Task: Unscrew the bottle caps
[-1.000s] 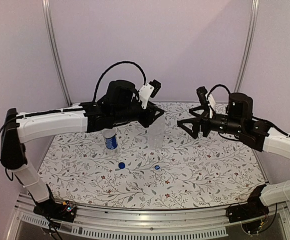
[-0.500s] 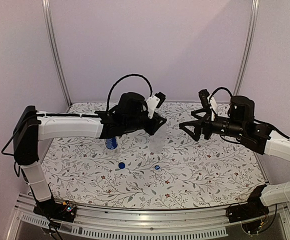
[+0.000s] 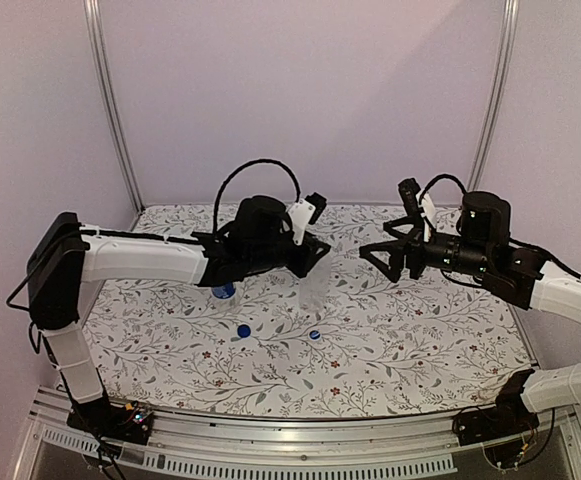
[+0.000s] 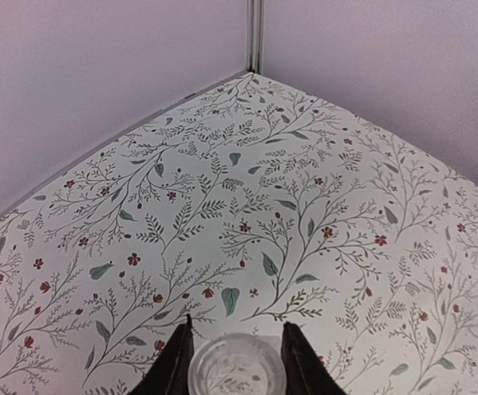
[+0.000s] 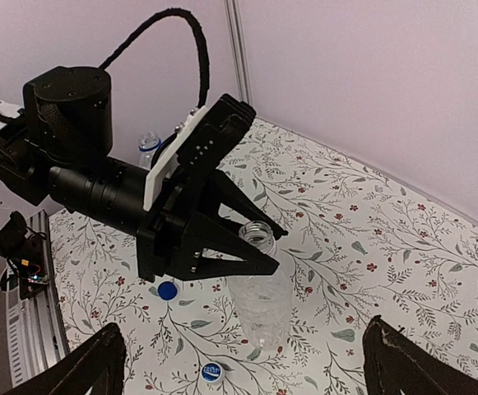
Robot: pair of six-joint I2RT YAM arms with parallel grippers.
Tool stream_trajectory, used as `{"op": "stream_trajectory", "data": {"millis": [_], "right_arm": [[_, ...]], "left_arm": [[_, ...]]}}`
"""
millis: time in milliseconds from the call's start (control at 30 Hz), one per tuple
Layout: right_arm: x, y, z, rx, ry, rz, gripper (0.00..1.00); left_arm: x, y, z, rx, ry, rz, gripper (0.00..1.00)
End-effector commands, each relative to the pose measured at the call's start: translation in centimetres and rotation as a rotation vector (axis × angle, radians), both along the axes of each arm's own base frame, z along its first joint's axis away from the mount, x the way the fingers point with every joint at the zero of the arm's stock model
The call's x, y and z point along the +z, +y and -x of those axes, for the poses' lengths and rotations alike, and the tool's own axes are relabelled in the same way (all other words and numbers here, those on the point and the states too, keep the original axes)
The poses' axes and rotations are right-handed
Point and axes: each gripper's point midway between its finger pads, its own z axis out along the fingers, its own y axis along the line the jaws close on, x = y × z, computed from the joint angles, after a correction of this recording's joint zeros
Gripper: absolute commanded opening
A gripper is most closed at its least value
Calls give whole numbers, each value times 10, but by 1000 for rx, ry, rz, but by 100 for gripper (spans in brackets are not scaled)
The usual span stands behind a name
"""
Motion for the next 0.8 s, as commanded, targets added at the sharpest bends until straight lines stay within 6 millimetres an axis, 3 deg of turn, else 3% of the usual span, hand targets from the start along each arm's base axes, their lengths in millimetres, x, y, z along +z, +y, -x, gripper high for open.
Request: {"op": "stream_trajectory", "data": {"millis": [0, 133, 267, 600, 700, 767], "right_arm": [[-3, -4, -1, -19, 8, 2, 99], [-7, -5, -2, -22, 15, 2, 99], [-10, -5, -2, -23, 20, 5, 99], [-14, -5, -3, -26, 28, 7, 99], [-14, -5, -3, -26, 29, 6, 99], [-14, -5, -4, -28, 29, 6, 99]], "left_arm": [[-7, 3, -5, 10, 7, 19, 5], [-8, 6, -4, 21, 10, 20, 20], [-7, 9, -4, 34, 16, 25, 47], [28, 14, -2, 44, 1, 78, 89], [40, 18, 0, 52, -12, 93, 99], [48, 20, 2, 49, -20, 101, 100]]}}
